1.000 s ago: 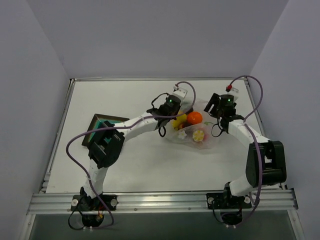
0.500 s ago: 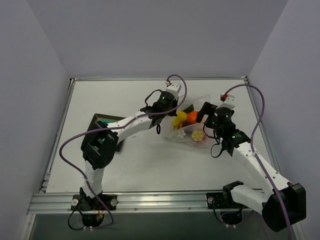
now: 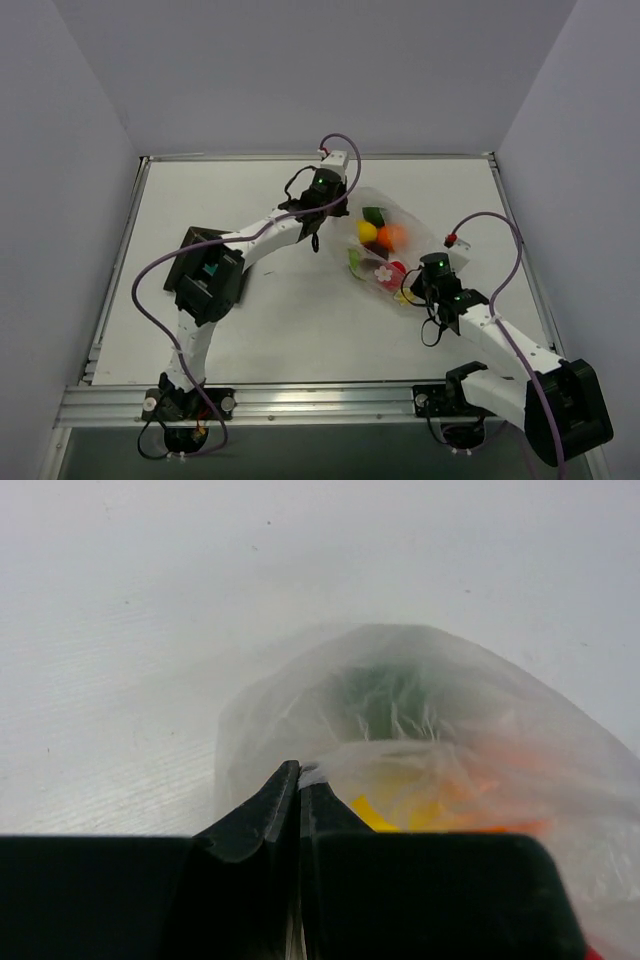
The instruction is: Take the fake fruits out of the plastic bag
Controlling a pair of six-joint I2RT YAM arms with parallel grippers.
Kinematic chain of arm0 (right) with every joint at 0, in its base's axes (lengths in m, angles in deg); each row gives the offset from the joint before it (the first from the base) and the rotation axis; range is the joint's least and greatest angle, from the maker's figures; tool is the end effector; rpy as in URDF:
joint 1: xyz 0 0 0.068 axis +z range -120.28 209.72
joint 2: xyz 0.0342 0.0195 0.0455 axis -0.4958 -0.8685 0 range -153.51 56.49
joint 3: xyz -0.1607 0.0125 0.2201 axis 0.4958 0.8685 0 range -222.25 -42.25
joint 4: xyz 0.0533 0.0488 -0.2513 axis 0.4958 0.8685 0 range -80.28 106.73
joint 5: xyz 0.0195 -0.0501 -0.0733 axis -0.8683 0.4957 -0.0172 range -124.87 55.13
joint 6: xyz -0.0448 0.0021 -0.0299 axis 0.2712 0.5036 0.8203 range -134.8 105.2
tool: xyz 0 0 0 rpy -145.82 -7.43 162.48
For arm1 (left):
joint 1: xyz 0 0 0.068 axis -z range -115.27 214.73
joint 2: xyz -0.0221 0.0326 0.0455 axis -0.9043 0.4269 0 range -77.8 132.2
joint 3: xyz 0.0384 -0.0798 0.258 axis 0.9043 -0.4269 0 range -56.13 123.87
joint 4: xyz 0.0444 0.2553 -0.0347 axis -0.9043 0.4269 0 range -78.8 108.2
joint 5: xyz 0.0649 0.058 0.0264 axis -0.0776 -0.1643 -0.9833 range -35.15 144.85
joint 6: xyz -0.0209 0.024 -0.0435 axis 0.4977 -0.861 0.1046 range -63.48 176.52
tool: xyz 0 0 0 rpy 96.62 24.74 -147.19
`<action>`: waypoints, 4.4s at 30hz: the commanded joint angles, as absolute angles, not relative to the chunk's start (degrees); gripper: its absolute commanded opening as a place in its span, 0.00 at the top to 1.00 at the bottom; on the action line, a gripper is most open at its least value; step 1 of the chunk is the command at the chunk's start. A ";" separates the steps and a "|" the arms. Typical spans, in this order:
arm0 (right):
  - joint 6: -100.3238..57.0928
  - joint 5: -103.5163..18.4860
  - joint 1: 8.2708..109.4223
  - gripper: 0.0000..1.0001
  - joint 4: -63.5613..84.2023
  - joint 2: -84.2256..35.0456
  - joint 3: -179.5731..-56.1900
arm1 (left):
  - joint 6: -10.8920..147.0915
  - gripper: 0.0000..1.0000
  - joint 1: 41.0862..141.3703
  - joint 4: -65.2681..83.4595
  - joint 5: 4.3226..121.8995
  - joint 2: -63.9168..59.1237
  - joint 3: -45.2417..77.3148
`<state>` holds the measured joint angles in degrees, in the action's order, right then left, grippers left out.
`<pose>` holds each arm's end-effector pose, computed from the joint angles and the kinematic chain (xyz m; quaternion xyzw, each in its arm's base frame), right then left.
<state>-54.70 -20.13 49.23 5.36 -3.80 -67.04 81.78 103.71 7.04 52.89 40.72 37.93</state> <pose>0.2070 0.0637 0.1933 0.2150 0.8389 0.1445 0.4787 0.3870 -0.3115 0.2606 0.0884 0.8158 -0.2919 0.4913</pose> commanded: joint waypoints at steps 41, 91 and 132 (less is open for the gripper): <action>-53.47 -22.92 50.46 1.00 -3.19 0.77 -60.00 | 78.31 0.90 122.30 13.58 47.11 35.06 31.42; -53.03 -22.04 52.48 1.00 -3.90 -0.37 -60.44 | 83.85 0.18 115.35 6.98 50.28 40.50 32.90; -52.95 -21.25 53.10 1.00 -4.07 0.50 -60.27 | 89.47 0.72 106.84 -0.50 41.70 2.38 9.89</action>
